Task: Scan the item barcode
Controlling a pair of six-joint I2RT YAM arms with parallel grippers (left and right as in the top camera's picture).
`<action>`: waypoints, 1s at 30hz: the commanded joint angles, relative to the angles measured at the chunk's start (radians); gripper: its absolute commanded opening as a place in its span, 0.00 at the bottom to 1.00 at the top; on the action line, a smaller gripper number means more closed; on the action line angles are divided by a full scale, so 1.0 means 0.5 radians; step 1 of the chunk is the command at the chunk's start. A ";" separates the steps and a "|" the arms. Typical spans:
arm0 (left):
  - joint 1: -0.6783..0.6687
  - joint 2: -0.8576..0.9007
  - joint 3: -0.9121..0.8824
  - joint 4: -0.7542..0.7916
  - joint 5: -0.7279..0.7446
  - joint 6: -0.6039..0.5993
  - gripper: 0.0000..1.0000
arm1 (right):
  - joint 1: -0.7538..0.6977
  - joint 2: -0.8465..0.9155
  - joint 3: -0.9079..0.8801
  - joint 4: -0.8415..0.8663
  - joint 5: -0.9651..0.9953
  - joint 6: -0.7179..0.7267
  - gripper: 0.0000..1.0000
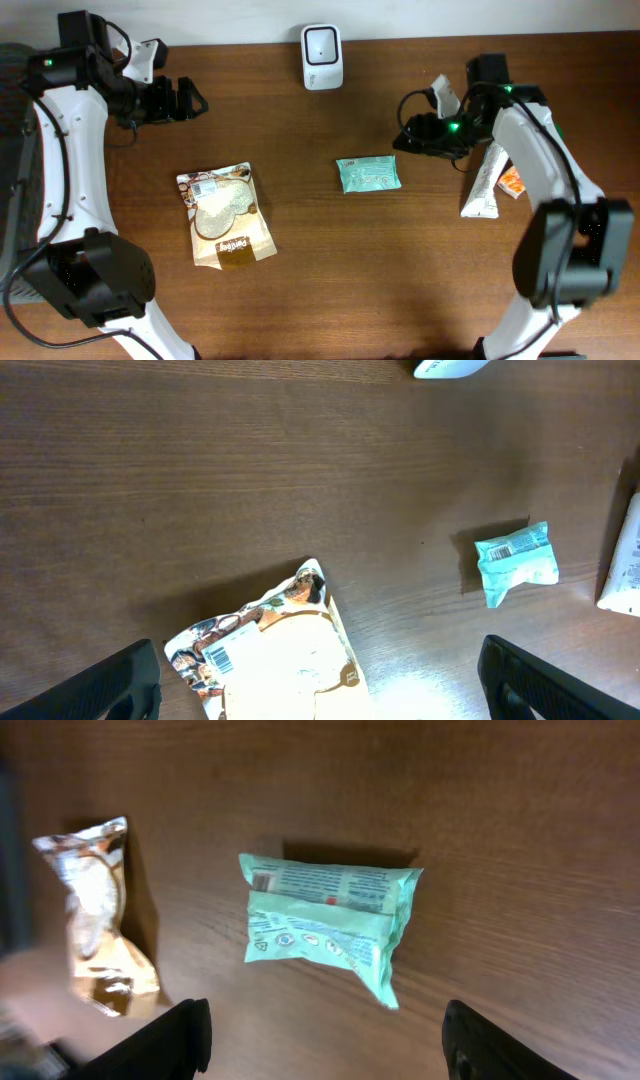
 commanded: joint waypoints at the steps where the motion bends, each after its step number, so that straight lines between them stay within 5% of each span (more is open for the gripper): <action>1: 0.009 -0.003 0.012 0.002 0.033 0.019 0.99 | -0.017 0.304 -0.023 0.047 -0.409 -0.136 0.71; 15: 0.010 -0.003 0.012 0.003 0.014 0.020 0.99 | 0.094 0.755 -0.027 0.291 -0.712 -0.134 0.69; 18: 0.010 -0.003 0.012 0.002 0.014 0.020 0.99 | 0.147 0.810 -0.027 0.339 -0.704 -0.076 0.60; 23: 0.010 -0.003 0.012 0.002 0.014 0.020 0.99 | 0.183 0.892 -0.027 0.431 -0.697 0.002 0.16; 30: 0.010 -0.003 0.012 0.003 0.014 0.020 0.99 | 0.185 0.893 -0.027 0.454 -0.732 0.001 0.05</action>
